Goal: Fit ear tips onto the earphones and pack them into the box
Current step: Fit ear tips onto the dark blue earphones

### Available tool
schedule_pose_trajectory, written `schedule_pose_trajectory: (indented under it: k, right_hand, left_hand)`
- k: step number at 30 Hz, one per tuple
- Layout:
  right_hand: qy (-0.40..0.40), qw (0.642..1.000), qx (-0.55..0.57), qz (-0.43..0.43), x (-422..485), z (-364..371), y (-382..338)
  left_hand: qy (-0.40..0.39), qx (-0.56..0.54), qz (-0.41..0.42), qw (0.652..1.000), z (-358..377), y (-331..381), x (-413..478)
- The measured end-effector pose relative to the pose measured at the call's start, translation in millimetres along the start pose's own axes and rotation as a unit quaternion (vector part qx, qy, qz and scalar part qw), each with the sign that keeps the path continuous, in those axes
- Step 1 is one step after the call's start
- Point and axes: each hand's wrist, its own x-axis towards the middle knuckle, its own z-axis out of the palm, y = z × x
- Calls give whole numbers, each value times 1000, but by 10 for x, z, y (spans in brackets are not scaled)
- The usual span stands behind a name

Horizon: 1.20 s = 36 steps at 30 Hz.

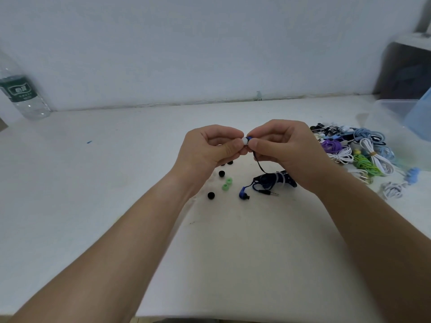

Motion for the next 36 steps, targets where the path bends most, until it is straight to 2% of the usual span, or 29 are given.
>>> schedule_pose_trajectory:
  k: [6,14,17,19,21,26,30,33,36]
  right_hand:
    - [-26,999,40,19,-2,-7,-15]
    - [-59,996,56,41,-2,-67,-21]
    - [-45,998,17,32,-5,-49,-10]
    - [-13,999,-48,-4,-12,-22,-1]
    - [3,996,-89,-30,-14,-4,-1]
    - [-9,999,-52,-3,-10,-14,-37]
    - [-21,999,-31,14,-2,-32,-46]
    - [-25,999,-42,20,-5,-44,-46]
    - [-9,999,-44,23,15,-75,-51]
  left_hand:
    - [-31,-54,-25,998,-19,22,10]
    - [-52,-72,-37,995,-22,44,8]
    - [-28,-19,-15,999,-22,24,5]
    - [-1,50,17,999,-21,10,6]
    - [7,66,26,997,-16,9,7]
    - [-24,-14,-8,1000,-25,53,7]
    - [-34,-30,-14,999,-28,46,19]
    - [-22,12,0,1000,-14,55,3]
    - [18,128,49,990,-2,62,-2]
